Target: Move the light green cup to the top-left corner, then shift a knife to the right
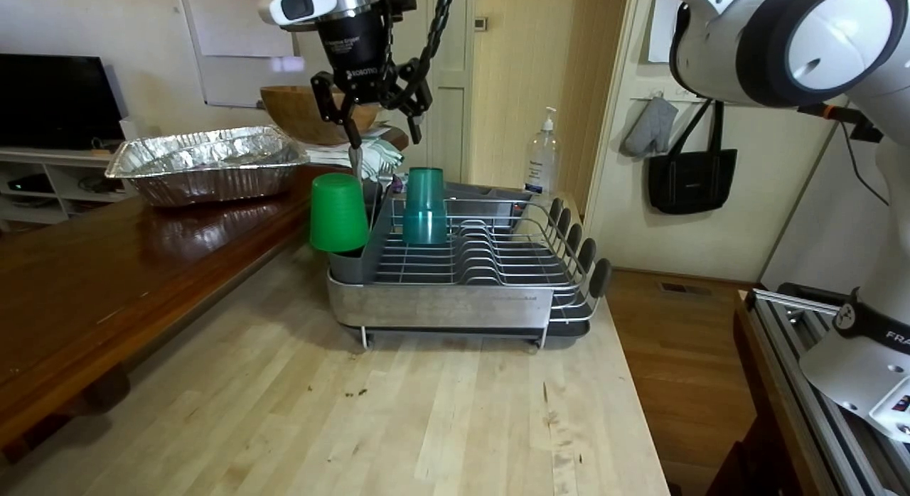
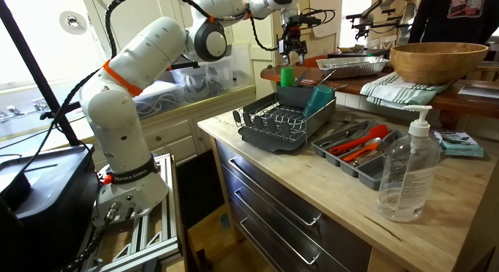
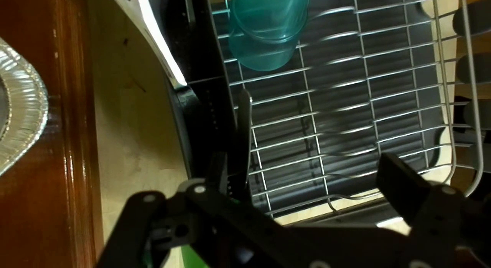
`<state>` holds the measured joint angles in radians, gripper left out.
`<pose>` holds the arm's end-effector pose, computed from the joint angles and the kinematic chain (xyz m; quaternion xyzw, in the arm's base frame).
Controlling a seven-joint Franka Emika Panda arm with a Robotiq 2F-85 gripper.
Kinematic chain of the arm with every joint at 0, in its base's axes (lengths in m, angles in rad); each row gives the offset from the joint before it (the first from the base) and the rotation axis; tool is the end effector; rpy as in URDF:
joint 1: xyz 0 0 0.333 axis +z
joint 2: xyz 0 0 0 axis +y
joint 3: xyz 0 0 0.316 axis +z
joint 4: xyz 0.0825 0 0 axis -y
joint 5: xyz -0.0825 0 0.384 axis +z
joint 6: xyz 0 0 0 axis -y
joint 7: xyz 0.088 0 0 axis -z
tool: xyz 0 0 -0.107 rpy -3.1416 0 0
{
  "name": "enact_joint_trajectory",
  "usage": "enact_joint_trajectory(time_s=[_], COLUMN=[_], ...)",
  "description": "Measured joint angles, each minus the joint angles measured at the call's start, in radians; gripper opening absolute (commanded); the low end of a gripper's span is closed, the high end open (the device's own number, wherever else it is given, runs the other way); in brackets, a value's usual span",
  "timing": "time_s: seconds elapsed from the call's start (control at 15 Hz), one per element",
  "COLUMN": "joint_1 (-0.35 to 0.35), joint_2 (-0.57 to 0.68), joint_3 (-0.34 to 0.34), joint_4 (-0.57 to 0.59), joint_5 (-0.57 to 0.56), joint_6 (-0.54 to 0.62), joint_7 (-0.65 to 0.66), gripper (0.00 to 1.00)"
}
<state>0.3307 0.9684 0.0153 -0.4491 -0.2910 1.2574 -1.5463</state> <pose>0.7135 0.2108 0.4695 0.6067 0.7794 -0.1418 0.0660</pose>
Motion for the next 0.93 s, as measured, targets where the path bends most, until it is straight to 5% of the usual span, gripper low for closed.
enact_joint_trajectory(time_s=[0.93], joint_1=[-0.001], joint_2=[-0.001], joint_3=[-0.023], joint_4=[-0.007], joint_5=[-0.004], joint_6=[0.004], joint_7=[0.0], gripper=[1.0])
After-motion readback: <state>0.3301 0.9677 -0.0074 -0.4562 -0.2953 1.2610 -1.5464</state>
